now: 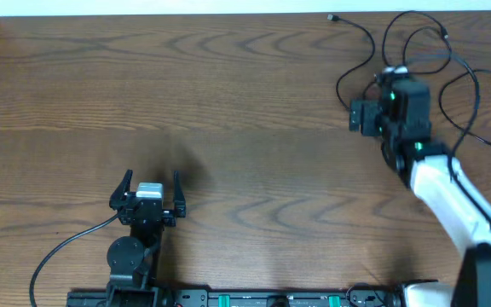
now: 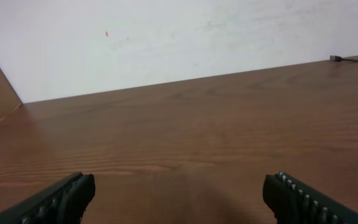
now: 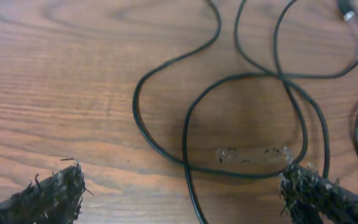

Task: Untangle cables

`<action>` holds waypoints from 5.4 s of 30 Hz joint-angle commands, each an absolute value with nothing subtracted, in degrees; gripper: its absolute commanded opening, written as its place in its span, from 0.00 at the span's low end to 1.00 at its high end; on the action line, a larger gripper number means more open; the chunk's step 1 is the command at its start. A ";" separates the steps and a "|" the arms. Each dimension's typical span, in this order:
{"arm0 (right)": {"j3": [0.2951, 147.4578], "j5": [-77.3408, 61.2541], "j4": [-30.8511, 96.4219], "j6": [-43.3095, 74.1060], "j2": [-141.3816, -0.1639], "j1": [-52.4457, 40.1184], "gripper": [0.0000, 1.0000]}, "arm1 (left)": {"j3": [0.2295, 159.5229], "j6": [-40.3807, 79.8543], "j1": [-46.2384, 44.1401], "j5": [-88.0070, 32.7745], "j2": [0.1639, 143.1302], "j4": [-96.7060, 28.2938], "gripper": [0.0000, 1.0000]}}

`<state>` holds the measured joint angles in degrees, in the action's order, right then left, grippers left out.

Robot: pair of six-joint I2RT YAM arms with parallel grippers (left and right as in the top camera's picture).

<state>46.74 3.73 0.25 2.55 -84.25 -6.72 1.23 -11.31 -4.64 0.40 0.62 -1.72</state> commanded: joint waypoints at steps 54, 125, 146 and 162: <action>0.32 3.92 -8.67 5.74 -17.91 -7.18 0.99 | 0.23 -10.61 -4.40 2.39 0.23 -4.05 0.91; 0.32 3.95 3.95 2.48 -0.27 -2.87 0.99 | 0.23 -10.61 -4.40 2.39 0.25 -4.05 0.91; 0.32 3.95 3.95 2.50 -0.30 -2.87 0.99 | 0.23 -10.61 -4.40 2.39 0.25 -4.05 0.91; 0.32 3.95 3.92 2.50 -0.30 -2.87 0.99 | 0.23 -10.61 -4.40 2.39 0.25 -4.05 0.91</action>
